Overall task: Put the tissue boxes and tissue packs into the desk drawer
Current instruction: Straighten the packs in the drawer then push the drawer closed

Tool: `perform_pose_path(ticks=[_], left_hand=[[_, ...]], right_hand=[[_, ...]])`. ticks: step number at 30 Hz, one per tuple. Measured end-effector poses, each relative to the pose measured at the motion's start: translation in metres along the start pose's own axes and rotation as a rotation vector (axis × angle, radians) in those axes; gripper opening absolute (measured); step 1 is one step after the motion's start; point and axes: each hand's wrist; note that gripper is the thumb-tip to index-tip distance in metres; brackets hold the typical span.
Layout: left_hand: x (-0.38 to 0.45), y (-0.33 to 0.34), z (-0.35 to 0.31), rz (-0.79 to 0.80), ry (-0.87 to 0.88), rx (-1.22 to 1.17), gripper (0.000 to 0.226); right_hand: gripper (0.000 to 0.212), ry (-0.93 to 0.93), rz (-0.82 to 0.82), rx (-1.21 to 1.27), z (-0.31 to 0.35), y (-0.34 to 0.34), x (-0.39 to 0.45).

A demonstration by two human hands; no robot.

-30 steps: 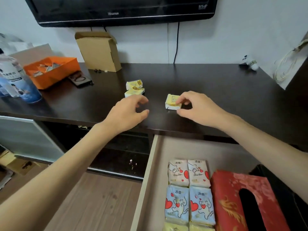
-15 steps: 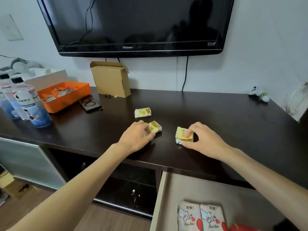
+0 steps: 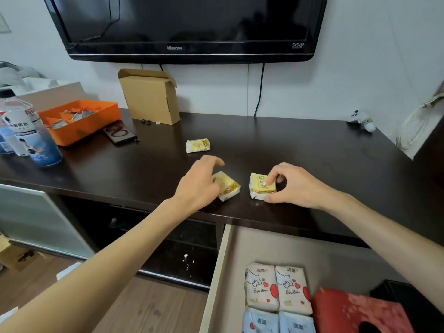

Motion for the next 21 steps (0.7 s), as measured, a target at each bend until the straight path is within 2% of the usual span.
perform_pose_path(ticks=[1,4,6,9,11,16,21], left_hand=[[-0.001,0.002,-0.002,0.032,-0.036,0.089,0.047],[-0.001,0.009,-0.004,0.177,-0.072,0.304,0.07],[0.0,0.01,-0.005,0.213,-0.062,0.308,0.067],[0.002,0.004,-0.007,0.263,-0.052,0.162,0.066],[-0.001,0.0,-0.008,0.299,0.008,0.148,0.072],[-0.011,-0.01,-0.008,0.334,0.089,0.149,0.084],[-0.038,-0.021,-0.016,0.309,0.16,0.055,0.079]], right_hand=[[0.045,0.006,0.018,-0.014,0.001,-0.001,-0.002],[0.08,-0.006,0.078,-0.041,0.006,-0.002,-0.005],[0.09,-0.004,0.105,-0.03,0.012,-0.003,-0.006],[0.081,-0.016,0.118,-0.097,0.019,-0.004,-0.01],[0.078,-0.025,0.098,-0.161,0.022,-0.004,-0.014],[0.096,0.01,0.015,-0.057,0.028,-0.007,-0.039],[0.069,-0.019,0.012,0.139,0.04,-0.009,-0.097]])
Point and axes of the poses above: each hand's wrist, its own x-axis towards the middle knuckle, its own y-axis out of the palm, z = x × y, and after that the axes turned 3 degrees about -y, right-handed
